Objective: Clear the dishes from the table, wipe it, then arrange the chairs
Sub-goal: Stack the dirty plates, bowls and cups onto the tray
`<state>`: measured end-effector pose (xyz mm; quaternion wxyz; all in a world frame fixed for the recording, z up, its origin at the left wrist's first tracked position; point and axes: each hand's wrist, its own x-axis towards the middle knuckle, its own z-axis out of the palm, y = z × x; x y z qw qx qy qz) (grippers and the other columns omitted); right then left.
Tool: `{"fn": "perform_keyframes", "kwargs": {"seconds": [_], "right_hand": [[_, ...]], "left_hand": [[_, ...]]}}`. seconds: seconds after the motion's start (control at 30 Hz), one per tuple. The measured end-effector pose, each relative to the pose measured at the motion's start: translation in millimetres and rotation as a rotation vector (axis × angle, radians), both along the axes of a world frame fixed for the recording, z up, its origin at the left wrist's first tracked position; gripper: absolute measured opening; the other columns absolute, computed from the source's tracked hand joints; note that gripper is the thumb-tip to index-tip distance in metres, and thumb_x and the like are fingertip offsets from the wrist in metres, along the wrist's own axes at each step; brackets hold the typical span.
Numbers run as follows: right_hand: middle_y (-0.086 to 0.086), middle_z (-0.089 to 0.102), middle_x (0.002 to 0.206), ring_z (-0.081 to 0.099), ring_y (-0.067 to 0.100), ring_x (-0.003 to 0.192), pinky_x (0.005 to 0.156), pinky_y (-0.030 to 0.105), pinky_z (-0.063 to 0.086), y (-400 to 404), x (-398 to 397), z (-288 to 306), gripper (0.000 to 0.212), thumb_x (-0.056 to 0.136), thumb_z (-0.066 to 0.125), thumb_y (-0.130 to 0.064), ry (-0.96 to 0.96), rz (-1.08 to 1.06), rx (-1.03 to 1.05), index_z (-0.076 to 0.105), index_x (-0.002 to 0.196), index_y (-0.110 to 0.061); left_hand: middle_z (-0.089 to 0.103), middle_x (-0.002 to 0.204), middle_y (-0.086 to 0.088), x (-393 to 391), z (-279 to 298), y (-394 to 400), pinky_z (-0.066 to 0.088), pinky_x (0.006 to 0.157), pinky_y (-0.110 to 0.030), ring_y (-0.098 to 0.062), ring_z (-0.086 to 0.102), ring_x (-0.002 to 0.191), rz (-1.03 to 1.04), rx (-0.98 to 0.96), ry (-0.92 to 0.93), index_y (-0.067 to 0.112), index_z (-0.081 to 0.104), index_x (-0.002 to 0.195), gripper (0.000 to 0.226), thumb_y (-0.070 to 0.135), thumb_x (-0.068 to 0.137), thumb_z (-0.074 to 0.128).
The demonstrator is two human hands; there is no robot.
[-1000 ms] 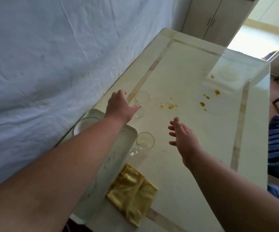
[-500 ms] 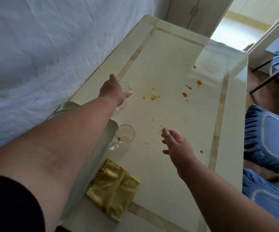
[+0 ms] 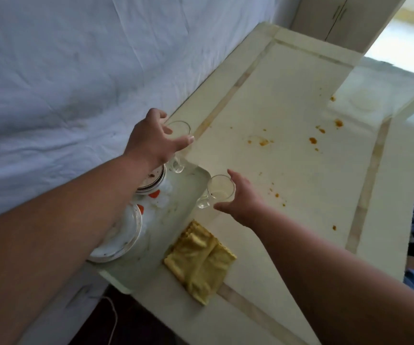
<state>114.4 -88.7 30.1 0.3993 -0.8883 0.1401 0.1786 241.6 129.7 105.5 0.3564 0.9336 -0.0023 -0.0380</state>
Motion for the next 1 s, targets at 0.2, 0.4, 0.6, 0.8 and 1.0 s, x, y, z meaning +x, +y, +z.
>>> {"fn": "perform_keyframes", "kwargs": {"seconds": [0.2,0.4,0.6,0.8,1.0], "right_hand": [[0.001,0.059,0.153,0.061,0.025,0.134,0.110,0.043,0.052,8.5,-2.2,-8.6,0.095,0.078,0.097,-0.032,-0.055,-0.069,-0.019,0.045,0.158,-0.029],[-0.005,0.061,0.146,0.061,0.019,0.125,0.102,0.037,0.049,-10.9,-34.8,0.9,0.092,0.077,0.097,-0.038,-0.084,-0.132,-0.027,0.048,0.155,-0.030],[-0.013,0.062,0.140,0.060,0.013,0.118,0.093,0.034,0.046,-24.0,-70.3,19.7,0.091,0.076,0.097,-0.040,-0.113,-0.149,-0.063,0.050,0.153,-0.034],[-0.014,0.063,0.136,0.062,0.014,0.123,0.102,0.035,0.050,-0.1,-81.0,32.5,0.092,0.073,0.099,-0.041,-0.156,-0.096,-0.018,0.051,0.152,-0.034],[-0.013,0.064,0.139,0.062,0.010,0.122,0.101,0.033,0.051,50.4,-73.8,36.9,0.094,0.073,0.099,-0.043,-0.186,0.019,0.026,0.051,0.153,-0.032]], "left_hand": [[0.068,0.121,0.005,-19.6,-17.8,10.3,0.046,0.088,-0.027,-0.015,0.065,0.106,-0.082,0.038,0.079,0.021,0.048,0.149,0.097,0.059,0.072,0.092],[0.066,0.135,0.003,-25.9,-36.2,-2.9,0.049,0.092,-0.031,-0.018,0.065,0.113,-0.180,0.114,0.159,0.026,0.044,0.153,0.095,0.053,0.073,0.089],[0.063,0.147,-0.004,-28.4,-45.4,-4.9,0.051,0.099,-0.036,-0.025,0.063,0.125,-0.254,0.217,0.182,0.021,0.041,0.156,0.097,0.045,0.074,0.087],[0.061,0.149,-0.010,-32.9,-54.3,2.2,0.053,0.108,-0.043,-0.028,0.062,0.131,-0.280,0.218,0.213,0.024,0.028,0.165,0.110,0.044,0.075,0.087],[0.052,0.160,-0.006,-36.9,-38.1,31.1,0.049,0.114,-0.044,-0.025,0.060,0.137,-0.187,0.047,0.173,0.023,0.036,0.163,0.096,0.052,0.085,0.084]]}}
